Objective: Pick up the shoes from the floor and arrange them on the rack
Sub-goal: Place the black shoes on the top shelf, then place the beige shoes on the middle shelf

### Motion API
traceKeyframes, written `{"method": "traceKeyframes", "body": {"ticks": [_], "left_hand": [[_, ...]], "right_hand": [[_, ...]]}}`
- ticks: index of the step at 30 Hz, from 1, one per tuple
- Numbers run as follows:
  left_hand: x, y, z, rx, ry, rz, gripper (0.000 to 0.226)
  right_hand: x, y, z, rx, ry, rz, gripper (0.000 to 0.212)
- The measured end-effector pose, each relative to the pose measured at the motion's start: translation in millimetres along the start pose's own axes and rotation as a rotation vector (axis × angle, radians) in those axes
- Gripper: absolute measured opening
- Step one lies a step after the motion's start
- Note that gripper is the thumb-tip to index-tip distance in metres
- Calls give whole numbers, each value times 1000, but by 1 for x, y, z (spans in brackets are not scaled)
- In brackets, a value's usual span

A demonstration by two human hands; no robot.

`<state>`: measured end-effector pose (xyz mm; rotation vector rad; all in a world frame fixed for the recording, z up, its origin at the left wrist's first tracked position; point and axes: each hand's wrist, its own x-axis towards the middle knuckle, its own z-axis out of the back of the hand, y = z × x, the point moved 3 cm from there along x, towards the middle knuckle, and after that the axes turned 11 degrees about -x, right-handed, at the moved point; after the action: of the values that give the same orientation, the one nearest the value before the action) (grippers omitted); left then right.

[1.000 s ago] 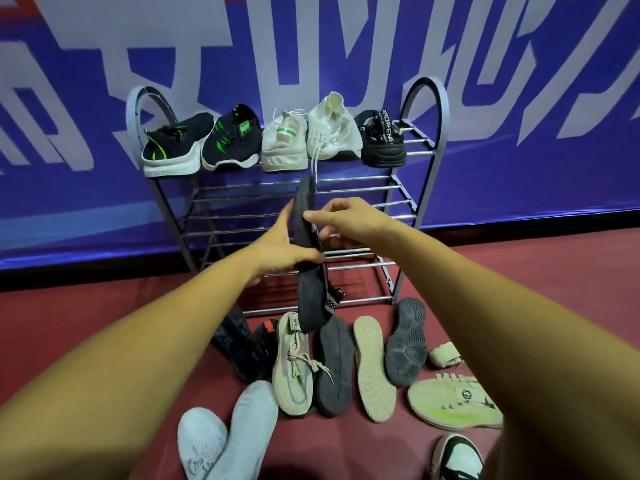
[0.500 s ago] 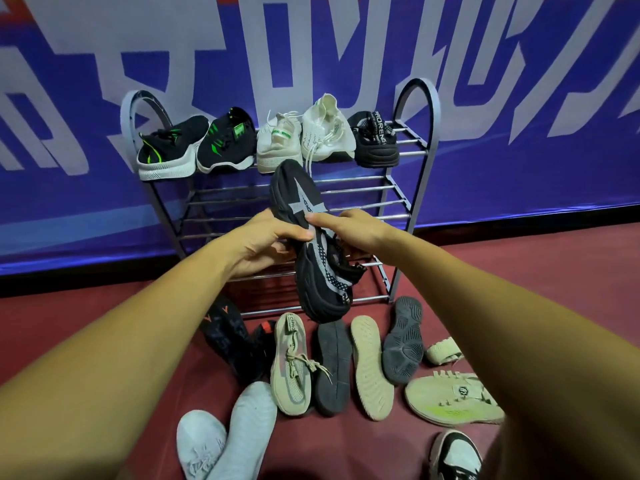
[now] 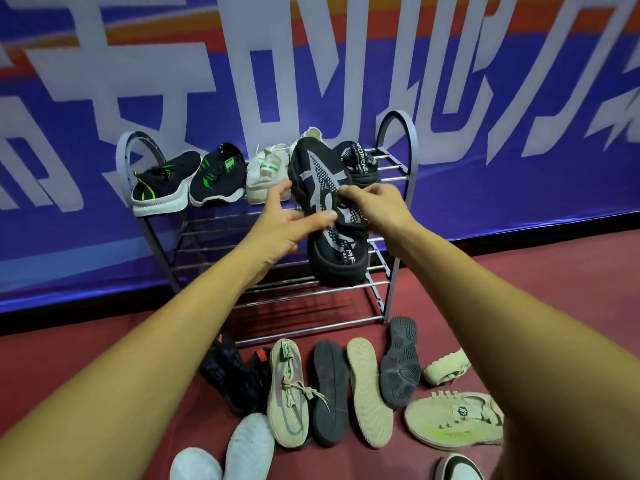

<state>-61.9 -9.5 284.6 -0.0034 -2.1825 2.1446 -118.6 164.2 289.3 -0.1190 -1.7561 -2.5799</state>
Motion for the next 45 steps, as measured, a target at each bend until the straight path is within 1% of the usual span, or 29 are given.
{"method": "traceKeyframes", "body": {"ticks": [3,5,6,7,9,11,13,14,16,17,20,23,27,29,30,31,32,33,35,36,38,40,43,45], "left_hand": [[3,-5,-12,106,179,23,122],[10,-3,-20,121,251,18,130],[14,-1,-26,118,257,3,127],[19,-2,-31,111,242,-19,119],[29,-8,-42,68,188,-78,95],[41,-14,-53,-52,124,-111,76],[56,-19,-63,-189,55,-99,66],[65,-21,-68,-231,25,-88,67],[81,-25,-77,-240,-43,-80,82],[89,-27,-81,-241,-65,-80,84],[111,-32,-93,-240,-83,-71,70],[121,-34,-100,-119,-60,-58,57],[127,-27,-98,133,12,48,45],[135,-23,-98,165,7,61,65],[139,-23,-100,170,6,59,74],[140,-24,-102,200,2,53,78],[140,-27,-105,260,6,31,77],[139,-31,-109,331,18,7,72],[139,-38,-114,435,34,-40,61],[142,-39,-115,481,11,-60,58],[151,-35,-114,582,-91,-87,50],[156,-27,-114,639,-186,-105,43],[159,-21,-116,697,-205,-148,43],[161,-21,-117,711,-178,-128,46]], "right_hand": [[5,9,15,27,-117,-4,38],[9,11,23,69,-153,-15,44],[11,10,26,83,-155,-14,46],[13,9,29,100,-147,-13,43],[14,9,35,172,-106,7,35],[18,8,41,225,-72,32,34],[22,9,50,230,-68,51,26],[25,9,54,221,-60,50,21],[30,9,63,215,-42,47,17],[32,8,68,225,-36,46,16],[43,0,79,300,-40,36,18],[55,-7,80,302,-67,64,22],[68,-17,82,300,-103,77,16],[73,-24,82,327,-117,76,21],[76,-27,82,340,-124,75,29],[77,-30,82,347,-128,71,41],[79,-34,83,356,-129,70,48],[80,-37,84,364,-131,70,50],[86,-41,88,366,-132,79,46],[90,-42,90,356,-147,78,44],[96,-45,94,313,-213,46,41],[99,-51,94,247,-273,5,44],[95,-57,90,72,-325,-30,41],[91,-56,90,-42,-371,-33,39]]}}
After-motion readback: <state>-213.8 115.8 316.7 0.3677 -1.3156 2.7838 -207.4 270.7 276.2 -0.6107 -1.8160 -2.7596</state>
